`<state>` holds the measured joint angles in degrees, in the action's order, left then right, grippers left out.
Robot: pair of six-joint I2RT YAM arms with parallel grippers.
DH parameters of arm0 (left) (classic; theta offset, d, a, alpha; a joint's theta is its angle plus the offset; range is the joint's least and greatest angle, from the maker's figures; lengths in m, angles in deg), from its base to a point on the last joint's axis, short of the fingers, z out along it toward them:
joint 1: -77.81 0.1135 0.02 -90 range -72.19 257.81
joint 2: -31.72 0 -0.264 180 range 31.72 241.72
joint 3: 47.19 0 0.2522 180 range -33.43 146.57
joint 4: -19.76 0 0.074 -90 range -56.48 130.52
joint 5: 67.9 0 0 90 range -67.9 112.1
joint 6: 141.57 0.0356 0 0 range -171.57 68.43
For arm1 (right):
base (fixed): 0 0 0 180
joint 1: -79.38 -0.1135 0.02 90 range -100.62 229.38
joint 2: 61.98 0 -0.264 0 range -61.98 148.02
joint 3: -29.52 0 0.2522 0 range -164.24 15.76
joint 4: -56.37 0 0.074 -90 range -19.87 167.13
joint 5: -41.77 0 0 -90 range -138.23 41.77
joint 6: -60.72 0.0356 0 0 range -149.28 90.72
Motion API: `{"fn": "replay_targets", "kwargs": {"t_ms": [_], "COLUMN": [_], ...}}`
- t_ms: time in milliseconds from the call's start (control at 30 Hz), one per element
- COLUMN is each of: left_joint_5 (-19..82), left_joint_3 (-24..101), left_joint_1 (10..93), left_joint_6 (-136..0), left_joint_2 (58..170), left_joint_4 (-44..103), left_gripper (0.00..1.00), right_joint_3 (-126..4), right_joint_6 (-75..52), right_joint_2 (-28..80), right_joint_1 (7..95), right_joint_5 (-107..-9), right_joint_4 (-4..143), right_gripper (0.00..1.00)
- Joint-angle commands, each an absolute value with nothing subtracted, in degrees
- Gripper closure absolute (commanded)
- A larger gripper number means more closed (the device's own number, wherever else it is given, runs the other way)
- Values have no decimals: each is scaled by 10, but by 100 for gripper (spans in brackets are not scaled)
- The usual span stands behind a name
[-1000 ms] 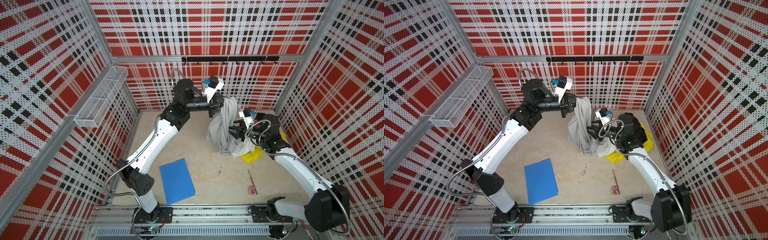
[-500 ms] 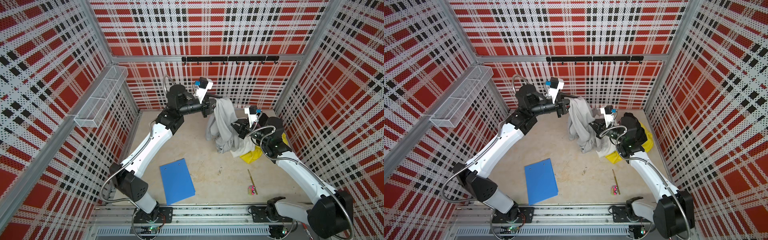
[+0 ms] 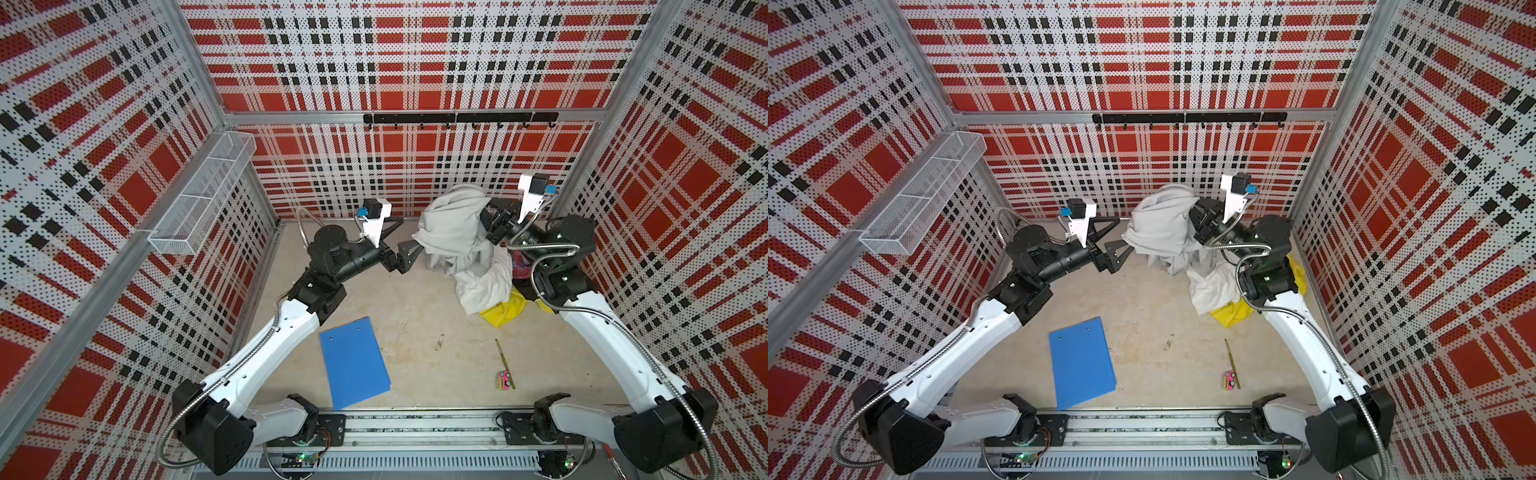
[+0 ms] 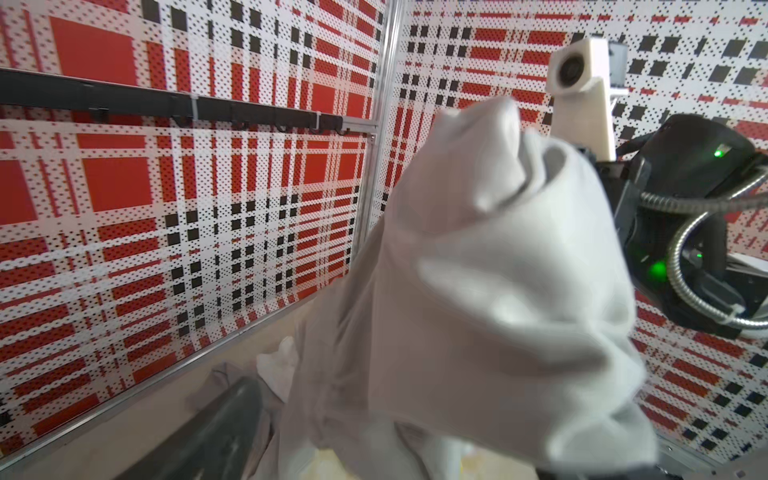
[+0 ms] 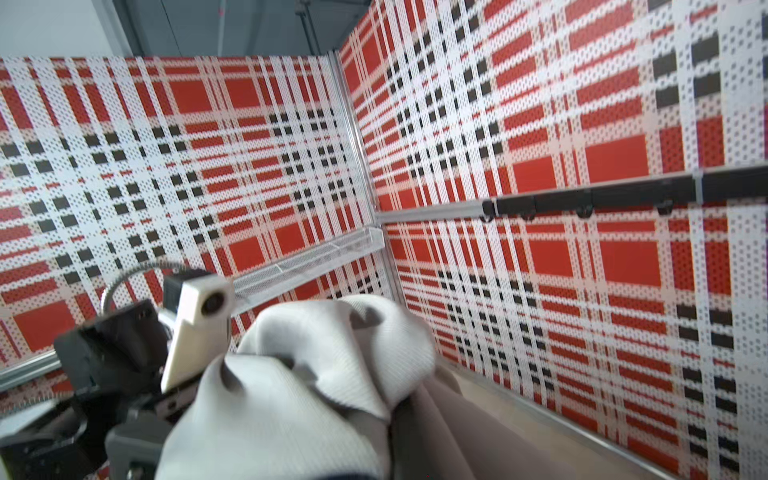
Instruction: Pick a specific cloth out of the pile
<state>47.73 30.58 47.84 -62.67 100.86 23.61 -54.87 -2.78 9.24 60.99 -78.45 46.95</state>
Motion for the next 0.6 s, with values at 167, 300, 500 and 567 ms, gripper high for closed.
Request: {"fn": "replay_targets", "kwargs": {"t_ms": [167, 300, 500, 567], "left_joint_5": [422, 379, 370, 369], "left_joint_3": [197, 145, 86, 71], "left_joint_1": [484, 499, 519, 520], "left_joint_6": [-639, -658, -693, -694], "left_joint_2": [926, 891, 864, 861], "left_joint_4": [192, 194, 194, 194], "left_gripper": [1, 1, 1, 1], "right_joint_3": [-733, -824, -990, -1048], "right_joint_6": [-16, -31, -64, -82], "right_joint_2": [172, 227, 331, 367], "right_joint_1": [559, 525, 471, 454], "right_joint_5": [-725, -710, -691, -674], "right_joint_4": [443, 465, 516, 536], "right_gripper": [100, 100, 100, 100]}}
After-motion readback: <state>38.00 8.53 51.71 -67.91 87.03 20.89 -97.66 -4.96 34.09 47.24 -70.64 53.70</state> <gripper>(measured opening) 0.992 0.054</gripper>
